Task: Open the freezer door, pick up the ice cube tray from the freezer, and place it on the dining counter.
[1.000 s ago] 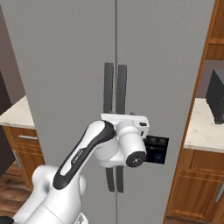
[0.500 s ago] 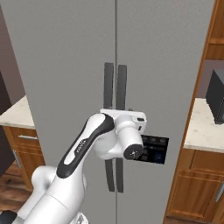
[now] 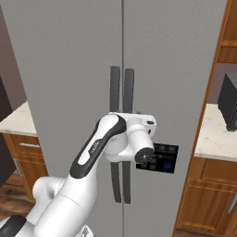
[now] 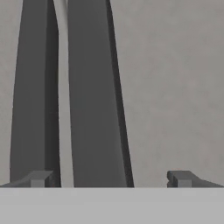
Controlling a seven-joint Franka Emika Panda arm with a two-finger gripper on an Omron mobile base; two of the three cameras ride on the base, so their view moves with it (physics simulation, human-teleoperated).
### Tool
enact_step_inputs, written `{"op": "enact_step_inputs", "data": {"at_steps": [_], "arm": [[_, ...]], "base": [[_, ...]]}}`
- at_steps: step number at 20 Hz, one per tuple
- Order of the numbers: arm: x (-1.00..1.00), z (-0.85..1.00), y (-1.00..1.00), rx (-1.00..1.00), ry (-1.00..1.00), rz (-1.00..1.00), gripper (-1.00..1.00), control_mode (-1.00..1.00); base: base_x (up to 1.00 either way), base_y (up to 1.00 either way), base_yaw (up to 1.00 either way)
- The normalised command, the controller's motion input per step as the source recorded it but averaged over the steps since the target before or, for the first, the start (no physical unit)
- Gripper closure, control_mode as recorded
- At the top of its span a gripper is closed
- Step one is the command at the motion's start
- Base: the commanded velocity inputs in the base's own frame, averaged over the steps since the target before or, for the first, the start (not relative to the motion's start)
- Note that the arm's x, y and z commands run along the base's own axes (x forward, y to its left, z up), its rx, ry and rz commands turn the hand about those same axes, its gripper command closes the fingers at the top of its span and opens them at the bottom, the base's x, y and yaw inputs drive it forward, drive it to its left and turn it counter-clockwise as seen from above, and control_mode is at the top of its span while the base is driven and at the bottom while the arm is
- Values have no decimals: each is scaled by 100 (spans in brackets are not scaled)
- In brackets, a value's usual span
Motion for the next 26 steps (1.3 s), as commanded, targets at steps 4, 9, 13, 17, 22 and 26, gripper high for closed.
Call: {"op": "enact_step_inputs", "data": {"at_steps": [4, 9, 13, 17, 22, 26], "arm": [[14, 0, 0, 0, 0, 1, 100, -100], [0, 0, 0, 0, 0, 0, 100, -100], [0, 0, 0, 0, 0, 0, 100, -100], [-19, 0, 0, 0, 0, 0, 100, -100], [-63, 1, -15, 0, -1, -1, 100, -100], [-74, 5, -25, 0, 0, -1, 100, -100]], "base": [[0, 0, 0], [0, 0, 0], [0, 0, 0], [0, 0, 0], [0, 0, 0], [0, 0, 0]]}}
